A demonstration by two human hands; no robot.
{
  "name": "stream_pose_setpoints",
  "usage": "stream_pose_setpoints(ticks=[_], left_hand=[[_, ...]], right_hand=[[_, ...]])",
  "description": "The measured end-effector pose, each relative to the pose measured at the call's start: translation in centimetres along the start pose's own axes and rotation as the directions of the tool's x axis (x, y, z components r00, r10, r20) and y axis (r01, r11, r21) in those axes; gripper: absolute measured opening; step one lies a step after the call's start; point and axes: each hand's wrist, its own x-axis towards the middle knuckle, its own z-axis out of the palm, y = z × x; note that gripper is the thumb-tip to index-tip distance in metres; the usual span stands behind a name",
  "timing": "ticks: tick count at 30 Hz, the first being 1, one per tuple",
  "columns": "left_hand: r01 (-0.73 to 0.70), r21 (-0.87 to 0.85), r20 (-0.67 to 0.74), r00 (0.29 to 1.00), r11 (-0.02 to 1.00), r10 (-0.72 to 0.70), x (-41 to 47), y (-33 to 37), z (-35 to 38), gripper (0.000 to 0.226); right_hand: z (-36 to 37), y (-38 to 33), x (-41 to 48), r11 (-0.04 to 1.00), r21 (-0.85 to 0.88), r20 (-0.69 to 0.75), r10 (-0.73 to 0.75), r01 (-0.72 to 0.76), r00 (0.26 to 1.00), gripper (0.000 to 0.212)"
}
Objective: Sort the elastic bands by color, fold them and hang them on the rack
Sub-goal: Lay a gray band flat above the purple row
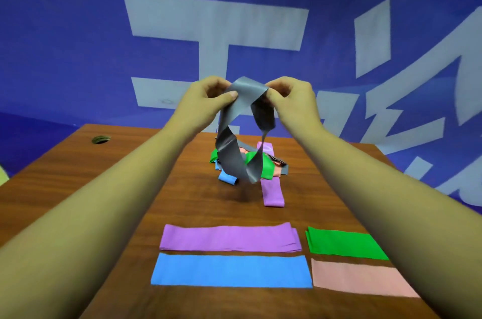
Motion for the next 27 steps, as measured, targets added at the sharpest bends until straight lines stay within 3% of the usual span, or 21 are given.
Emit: stream_pose_setpoints(ticks=[6,8,11,13,17,24,27], left_hand=[[0.084,-0.202,0.089,0.994,0.976,-0.067,-3.0,5.6,0.5,0.015],[0.108,-0.252,0.091,0.992,0.962,-0.088,-4.0,6.8,1.1,0.015],[0.146,-0.314,0.056,0.989,0.938,-0.136,-4.8,8.0,1.9,0.011],[0.162,-0.349,0.053,0.987,0.923,-0.154,-5.1,8.2,2.1,0.007],[0.176,-0.39,0.082,0.984,0.904,-0.157,-5.6,8.0,2.7,0.007],[0.184,-0.479,0.08,0.983,0.858,-0.166,-6.6,6.6,2.8,0.013],[0.221,-0.418,0.054,0.974,0.881,-0.219,-7.0,5.2,2.1,0.008]], right_hand=[[-3.3,-2.4,-2.9,0.972,0.146,0.171,0.159,-0.185,0.972,0.016],[-4.1,-3.0,-4.7,0.926,0.244,0.282,0.215,-0.287,0.935,0.022],[-4.5,-3.2,-7.7,0.819,0.385,0.339,0.303,-0.425,0.891,0.022],[-4.4,-3.0,-9.6,0.779,0.359,0.422,0.355,-0.514,0.834,0.018],[-4.2,-2.0,-12.2,0.639,0.341,0.674,0.345,-0.689,0.653,0.023],[-4.2,-2.3,-12.3,0.695,0.314,0.675,0.315,-0.646,0.667,0.015],[-4.4,-2.3,-12.0,0.74,0.307,0.622,0.319,-0.598,0.715,0.007]])
